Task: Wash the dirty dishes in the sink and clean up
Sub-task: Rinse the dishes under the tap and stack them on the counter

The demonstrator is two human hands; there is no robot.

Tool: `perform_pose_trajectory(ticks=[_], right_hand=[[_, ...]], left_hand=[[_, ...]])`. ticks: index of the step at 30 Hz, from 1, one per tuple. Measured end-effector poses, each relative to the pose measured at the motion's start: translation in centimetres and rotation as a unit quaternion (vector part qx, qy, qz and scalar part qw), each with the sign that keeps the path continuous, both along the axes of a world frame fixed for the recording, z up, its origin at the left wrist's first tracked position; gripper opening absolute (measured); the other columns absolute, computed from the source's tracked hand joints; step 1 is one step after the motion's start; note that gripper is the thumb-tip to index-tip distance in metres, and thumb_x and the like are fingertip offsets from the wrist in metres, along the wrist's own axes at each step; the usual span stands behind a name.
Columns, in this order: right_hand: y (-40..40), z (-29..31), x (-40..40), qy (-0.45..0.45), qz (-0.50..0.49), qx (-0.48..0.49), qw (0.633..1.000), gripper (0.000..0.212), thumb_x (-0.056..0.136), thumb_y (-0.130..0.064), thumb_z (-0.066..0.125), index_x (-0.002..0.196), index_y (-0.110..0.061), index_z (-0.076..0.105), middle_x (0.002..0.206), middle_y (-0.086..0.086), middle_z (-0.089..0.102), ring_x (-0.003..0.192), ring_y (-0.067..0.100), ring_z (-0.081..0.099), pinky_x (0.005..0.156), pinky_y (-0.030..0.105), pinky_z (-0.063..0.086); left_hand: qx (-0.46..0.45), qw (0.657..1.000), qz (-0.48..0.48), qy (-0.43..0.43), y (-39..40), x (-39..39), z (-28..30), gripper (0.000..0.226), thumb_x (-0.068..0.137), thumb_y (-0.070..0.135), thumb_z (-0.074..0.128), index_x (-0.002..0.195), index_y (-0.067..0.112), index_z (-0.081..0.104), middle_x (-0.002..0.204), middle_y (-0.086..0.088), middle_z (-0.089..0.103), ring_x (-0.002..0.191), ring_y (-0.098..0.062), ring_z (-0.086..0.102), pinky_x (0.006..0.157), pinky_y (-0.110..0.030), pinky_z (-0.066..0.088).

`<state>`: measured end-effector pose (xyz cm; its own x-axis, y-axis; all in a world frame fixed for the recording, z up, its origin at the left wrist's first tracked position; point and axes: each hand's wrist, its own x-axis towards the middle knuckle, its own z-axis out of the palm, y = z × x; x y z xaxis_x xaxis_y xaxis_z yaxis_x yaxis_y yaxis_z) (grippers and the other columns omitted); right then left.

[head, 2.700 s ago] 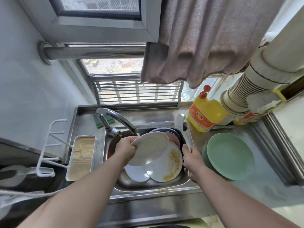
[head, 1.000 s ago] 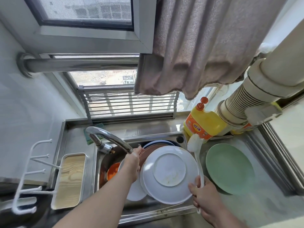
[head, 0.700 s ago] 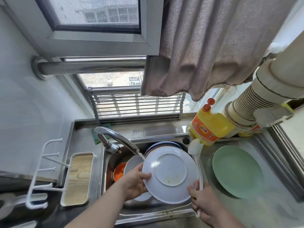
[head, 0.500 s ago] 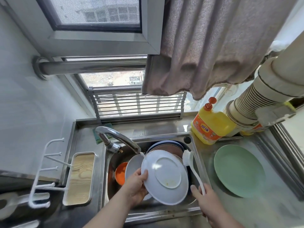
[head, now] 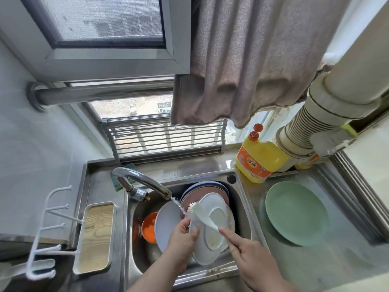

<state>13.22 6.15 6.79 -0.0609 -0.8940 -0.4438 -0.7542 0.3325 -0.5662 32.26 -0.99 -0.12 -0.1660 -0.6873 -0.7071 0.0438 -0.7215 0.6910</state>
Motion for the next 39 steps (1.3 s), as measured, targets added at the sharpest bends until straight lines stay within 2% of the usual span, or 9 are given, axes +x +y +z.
perform_pose_trajectory(ticks=[4,7,12,15,19,22,32,36,39], right_hand=[[-2.6,-1.4,-2.8,-0.021,-0.149,-0.013,0.989,0.039,0.11,-0.042,0.038,0.144,-0.06,0.045,0.117,-0.013,0.075,0.09,0.01,0.068,0.08,0.031,0.054],[-3.0,-2.2,-4.1,-0.037,-0.2,0.014,0.979,0.038,0.11,-0.039,0.039,0.144,-0.051,0.051,0.127,-0.014,0.07,0.113,0.016,0.067,0.094,0.034,0.054],[-0.9,-2.5,-0.5,-0.153,-0.197,-0.002,0.968,0.034,0.11,-0.038,0.041,0.129,-0.063,0.054,0.119,-0.028,0.067,0.111,-0.003,0.061,0.094,0.022,0.047],[-0.9,-4.7,-2.9,-0.176,-0.308,0.023,0.935,0.037,0.111,-0.032,0.039,0.14,-0.047,0.058,0.127,-0.022,0.064,0.113,0.003,0.058,0.093,0.027,0.046],[1.6,-6.3,-5.0,-0.171,-0.317,0.095,0.928,0.038,0.11,-0.029,0.038,0.138,-0.041,0.06,0.08,-0.016,0.056,0.05,0.0,0.05,0.049,0.021,0.04],[0.8,-6.7,-4.5,-0.216,-0.353,0.066,0.908,0.034,0.11,-0.032,0.04,0.129,-0.05,0.061,0.07,-0.014,0.053,0.045,0.001,0.041,0.039,0.017,0.033],[3.0,-5.5,-3.1,-0.165,-0.308,0.011,0.937,0.036,0.11,-0.032,0.042,0.129,-0.061,0.054,0.098,-0.032,0.064,0.089,-0.001,0.063,0.076,0.014,0.045],[3.3,-2.8,0.5,-0.171,-0.185,-0.034,0.967,0.052,0.108,-0.033,0.048,0.125,-0.081,0.046,0.066,-0.029,0.064,0.057,0.001,0.059,0.057,0.01,0.041],[1.5,-3.9,-0.9,-0.154,-0.193,-0.055,0.968,0.043,0.11,-0.036,0.041,0.133,-0.072,0.041,0.083,-0.03,0.071,0.068,0.0,0.065,0.067,0.017,0.05]], left_hand=[[0.008,1.0,0.006,-0.005,0.2,0.2,-0.1,0.029,0.104,-0.001,0.055,0.12,0.018,0.069,0.107,-0.01,0.079,0.101,-0.032,0.071,0.074,-0.04,0.059],[0.017,0.999,0.031,-0.025,0.1,0.8,-0.3,0.027,0.104,0.001,0.056,0.122,0.019,0.068,0.111,-0.014,0.077,0.109,-0.038,0.068,0.093,-0.054,0.059],[0.009,0.998,0.035,-0.047,-0.3,0.9,0.2,0.026,0.105,0.005,0.058,0.124,0.02,0.066,0.113,-0.013,0.075,0.108,-0.038,0.067,0.084,-0.048,0.056],[0.005,0.998,0.045,-0.046,-0.4,1.2,0.5,0.026,0.105,0.006,0.057,0.126,0.018,0.066,0.114,-0.016,0.075,0.104,-0.037,0.069,0.076,-0.044,0.057],[-0.016,0.997,0.065,-0.033,-1.0,1.2,1.4,0.022,0.107,0.003,0.054,0.12,0.014,0.068,0.109,-0.018,0.075,0.095,-0.035,0.067,0.07,-0.042,0.055],[-0.03,0.998,0.045,-0.034,-1.4,0.1,2.1,0.026,0.106,0.002,0.054,0.122,0.017,0.069,0.109,-0.016,0.077,0.101,-0.037,0.069,0.072,-0.042,0.056],[-0.05,0.994,0.07,-0.062,-3.2,-2.7,4.1,0.021,0.106,0.004,0.055,0.116,0.015,0.07,0.109,-0.017,0.075,0.097,-0.035,0.069,0.088,-0.058,0.057],[-0.044,0.993,0.082,-0.077,-3.4,-4.2,5.1,0.014,0.106,0.009,0.057,0.11,0.013,0.069,0.107,-0.018,0.074,0.095,-0.035,0.069,0.091,-0.06,0.058],[-0.044,0.993,0.072,-0.084,-3.3,-4.8,5.9,0.016,0.106,0.009,0.058,0.111,0.016,0.07,0.105,-0.013,0.075,0.099,-0.036,0.07,0.092,-0.06,0.059]])
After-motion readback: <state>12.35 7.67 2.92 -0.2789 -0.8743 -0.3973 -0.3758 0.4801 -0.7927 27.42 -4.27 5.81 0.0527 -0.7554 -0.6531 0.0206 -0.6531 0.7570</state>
